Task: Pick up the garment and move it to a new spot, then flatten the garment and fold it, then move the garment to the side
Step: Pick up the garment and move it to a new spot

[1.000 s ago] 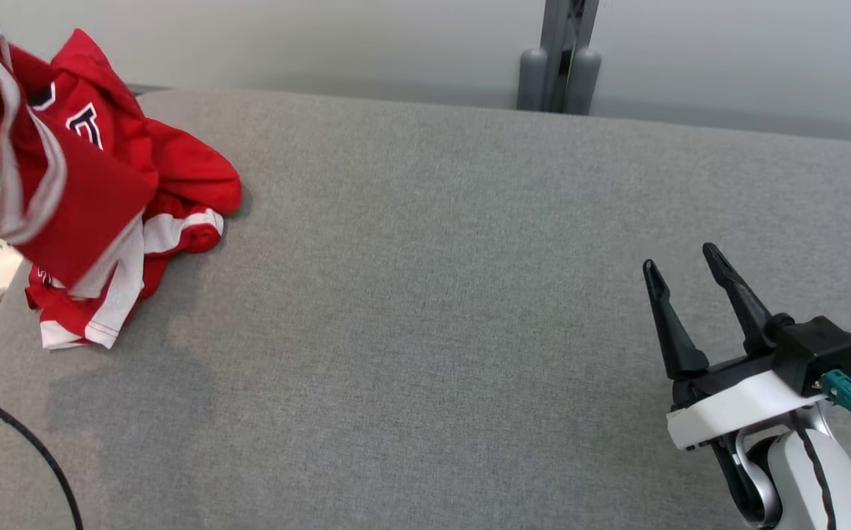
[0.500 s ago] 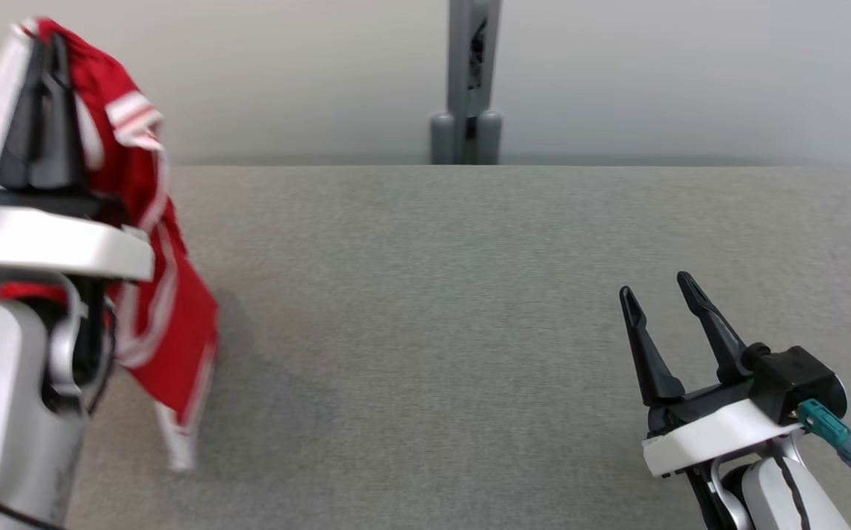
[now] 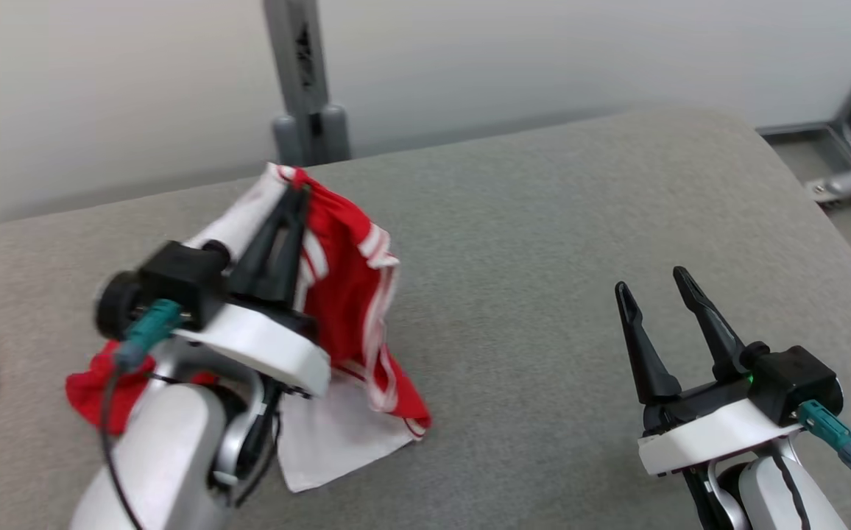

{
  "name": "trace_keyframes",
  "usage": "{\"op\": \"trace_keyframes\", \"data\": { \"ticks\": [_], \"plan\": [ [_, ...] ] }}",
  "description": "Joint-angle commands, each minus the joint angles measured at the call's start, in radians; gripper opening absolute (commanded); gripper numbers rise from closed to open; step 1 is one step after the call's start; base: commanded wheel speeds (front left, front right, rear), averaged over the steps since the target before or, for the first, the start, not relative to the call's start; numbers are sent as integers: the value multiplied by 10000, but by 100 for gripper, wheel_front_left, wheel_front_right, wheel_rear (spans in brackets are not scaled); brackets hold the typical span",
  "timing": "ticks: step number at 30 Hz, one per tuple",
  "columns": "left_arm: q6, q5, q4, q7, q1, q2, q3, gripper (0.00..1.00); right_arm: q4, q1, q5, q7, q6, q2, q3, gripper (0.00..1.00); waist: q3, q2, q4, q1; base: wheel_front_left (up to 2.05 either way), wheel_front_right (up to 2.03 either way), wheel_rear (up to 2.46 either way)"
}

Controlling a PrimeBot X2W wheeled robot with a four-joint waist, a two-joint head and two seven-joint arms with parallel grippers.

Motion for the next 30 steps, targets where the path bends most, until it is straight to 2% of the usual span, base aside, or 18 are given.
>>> {"op": "trace_keyframes", "data": {
  "ticks": [1,9,16,17,18,19,22,26,30],
  "plan": [
    [-110,3,238,1,-210,-99,-137,0,-33,16,68,-52,-3,-31,-31,100,455,0,-676,0,0,0,0],
    [-1107,3,2916,33,-1053,-1190,-1513,0,0,-267,228,-89,-3,41,-10,100,1212,0,-1635,0,0,0,0],
    [-1846,-189,5103,-175,-1907,-1842,-2422,0,83,-391,331,-109,-3,111,-45,100,1682,0,-1821,0,0,0,0],
    [-1913,-276,5370,-192,-1980,-1889,-2524,28,99,-415,343,-109,-3,119,-59,100,1728,0,-1808,0,0,0,0],
    [-1985,-333,5638,-238,-2053,-1907,-2650,87,119,-434,340,-109,-3,127,-67,100,1743,0,-1796,0,0,0,0],
    [-2052,-397,5778,-434,-2152,-1930,-2731,100,139,-439,337,-107,-3,129,-83,100,1756,0,-1774,0,0,0,0],
    [-2169,-537,6039,-735,-2262,-1973,-2937,100,157,-448,329,-109,-3,141,-145,100,1739,0,-1678,0,0,0,0],
    [-2441,-876,6020,-1733,-2288,-1989,-3412,100,166,-391,333,-109,-3,153,-274,100,1561,0,-1342,0,0,0,0],
    [-2231,-1012,5897,-2351,-2104,-1985,-3255,100,135,-251,240,-109,-3,155,-432,100,1293,0,-854,0,0,0,0]
  ]
}}
